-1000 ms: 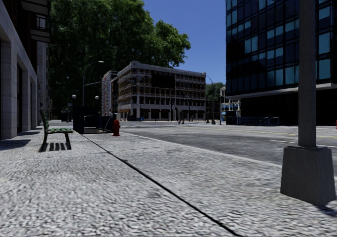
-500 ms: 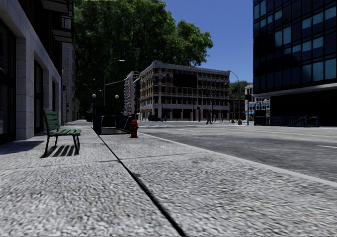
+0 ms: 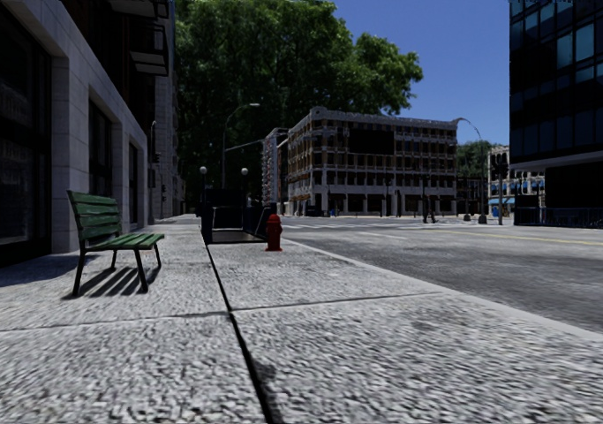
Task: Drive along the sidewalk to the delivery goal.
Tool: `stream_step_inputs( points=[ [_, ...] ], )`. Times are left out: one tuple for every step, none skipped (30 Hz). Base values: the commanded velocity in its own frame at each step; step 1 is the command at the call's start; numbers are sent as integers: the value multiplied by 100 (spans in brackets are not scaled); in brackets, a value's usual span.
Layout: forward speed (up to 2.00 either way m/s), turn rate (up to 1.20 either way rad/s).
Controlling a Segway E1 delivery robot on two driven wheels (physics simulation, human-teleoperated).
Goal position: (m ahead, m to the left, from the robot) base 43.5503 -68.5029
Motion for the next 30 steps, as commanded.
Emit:
stream_step_inputs(
  points=[
    [200,33],
    [200,33],
    [200,33],
    [200,33],
    [200,33],
    [200,33],
    [200,31],
    [200,20],
    [200,11],
    [200,3],
    [200,3],
    [200,0],
    [200,0],
    [200,0],
    [200,0],
    [200,0],
    [200,0],
    [200,0],
    [200,0],
    [200,0],
    [200,0],
    [200,0],
    [200,11],
    [200,19],
    [200,21],
    [200,21],
    [200,22],
    [200,22],
    [200,22],
    [200,22]
  ],
)
